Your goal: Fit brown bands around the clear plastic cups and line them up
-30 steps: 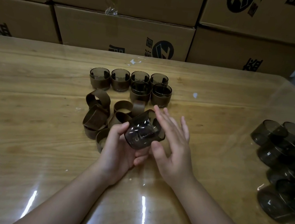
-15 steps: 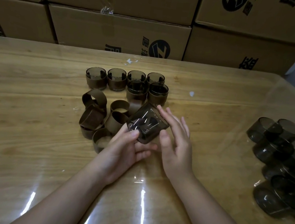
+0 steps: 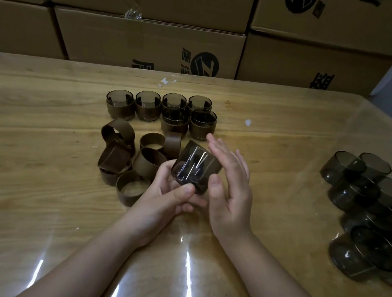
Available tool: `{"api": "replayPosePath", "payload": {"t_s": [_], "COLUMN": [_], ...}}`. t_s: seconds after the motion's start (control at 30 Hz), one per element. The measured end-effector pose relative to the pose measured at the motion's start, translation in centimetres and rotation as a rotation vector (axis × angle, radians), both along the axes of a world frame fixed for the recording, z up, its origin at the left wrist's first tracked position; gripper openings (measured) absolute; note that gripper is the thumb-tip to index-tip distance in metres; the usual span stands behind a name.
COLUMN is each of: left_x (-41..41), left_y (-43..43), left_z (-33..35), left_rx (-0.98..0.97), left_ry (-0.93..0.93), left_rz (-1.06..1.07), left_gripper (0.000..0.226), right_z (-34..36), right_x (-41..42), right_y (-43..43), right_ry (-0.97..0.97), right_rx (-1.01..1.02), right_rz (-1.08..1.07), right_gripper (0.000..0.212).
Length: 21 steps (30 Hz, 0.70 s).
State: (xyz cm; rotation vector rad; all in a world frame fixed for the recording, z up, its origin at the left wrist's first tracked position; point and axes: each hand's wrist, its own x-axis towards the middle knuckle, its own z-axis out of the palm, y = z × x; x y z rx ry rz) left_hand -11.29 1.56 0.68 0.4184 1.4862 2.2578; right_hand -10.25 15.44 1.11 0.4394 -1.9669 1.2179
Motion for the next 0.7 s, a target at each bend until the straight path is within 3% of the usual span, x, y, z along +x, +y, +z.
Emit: {"api": "replayPosePath", "payload": {"t_s": [0.2, 0.37, 0.7], "left_x": [-0.17, -0.19, -0.44], "left_y": [-0.14, -0.48, -0.82], "left_z": [-0.28, -0.19, 0.17], "left_rx": [-0.054, -0.02, 0.147], "left_ry": [0.013, 0.023, -0.057], "left_rz": [-0.041, -0.088, -0.001], "left_gripper": [0.086, 0.078, 0.092], "right_z": [0.36, 0.14, 0.04], "right_x": [-0.11, -0.4, -0.27], "right_y": [0.18, 0.39, 0.39], "right_ry": [-0.038, -0.154, -0.1], "right_rx": [0.018, -0.034, -0.034], "right_rz": [-0.006, -0.003, -0.041], "right_gripper": [0.041, 0.066, 0.064]}}
